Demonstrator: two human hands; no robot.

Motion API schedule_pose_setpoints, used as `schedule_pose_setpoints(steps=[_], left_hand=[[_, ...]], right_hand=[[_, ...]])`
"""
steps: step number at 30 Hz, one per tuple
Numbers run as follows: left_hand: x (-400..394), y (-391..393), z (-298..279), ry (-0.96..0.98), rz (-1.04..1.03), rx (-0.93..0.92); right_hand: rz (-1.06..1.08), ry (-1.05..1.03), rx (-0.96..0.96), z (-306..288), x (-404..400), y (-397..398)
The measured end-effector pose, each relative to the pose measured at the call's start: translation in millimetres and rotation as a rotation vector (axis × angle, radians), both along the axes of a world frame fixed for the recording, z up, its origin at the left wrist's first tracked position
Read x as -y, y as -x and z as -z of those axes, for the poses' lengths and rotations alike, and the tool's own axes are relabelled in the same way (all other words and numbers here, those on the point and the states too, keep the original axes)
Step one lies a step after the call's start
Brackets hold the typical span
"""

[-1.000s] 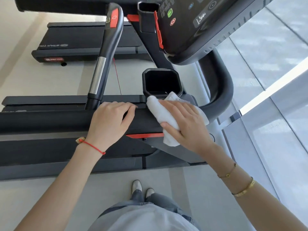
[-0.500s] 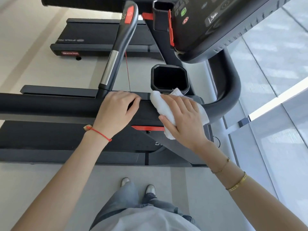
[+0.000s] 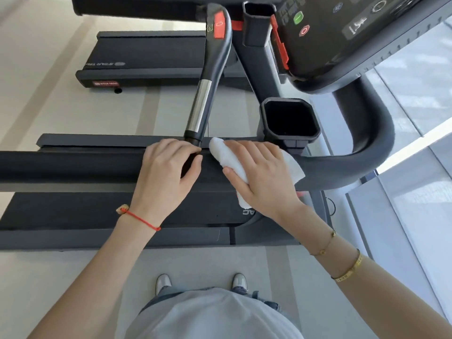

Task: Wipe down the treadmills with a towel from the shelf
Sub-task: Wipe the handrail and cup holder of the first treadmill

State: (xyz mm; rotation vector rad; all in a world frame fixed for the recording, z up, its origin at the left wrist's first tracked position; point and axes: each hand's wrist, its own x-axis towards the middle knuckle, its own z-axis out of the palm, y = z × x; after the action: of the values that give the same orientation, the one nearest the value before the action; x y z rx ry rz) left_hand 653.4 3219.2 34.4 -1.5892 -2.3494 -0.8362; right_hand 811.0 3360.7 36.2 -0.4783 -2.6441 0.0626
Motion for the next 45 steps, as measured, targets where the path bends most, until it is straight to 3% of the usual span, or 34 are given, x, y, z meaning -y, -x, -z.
schedule_pose_setpoints(steps=[10,18,27,40,45], left_hand=[[69,77,4,0.025,-0.048,-0.018],[112,122,6,0.037,-0.033,-0.044],[144,156,4,0.044,-0.044,-0.041],[155,178,1,0.082,-0.073,0.009],[163,184,0,0.08,-0.126,0.016]], right_hand=[[0.079,0.045,-0.044,-3,72,93],[0.163,0.038,-0.089,-3,98,119],[0.104,0.081,-0.065,-1,158,189],[0.189,0.139,-0.045,-7,128,159],[0.121,0.149,-0.009,-9,120,152]])
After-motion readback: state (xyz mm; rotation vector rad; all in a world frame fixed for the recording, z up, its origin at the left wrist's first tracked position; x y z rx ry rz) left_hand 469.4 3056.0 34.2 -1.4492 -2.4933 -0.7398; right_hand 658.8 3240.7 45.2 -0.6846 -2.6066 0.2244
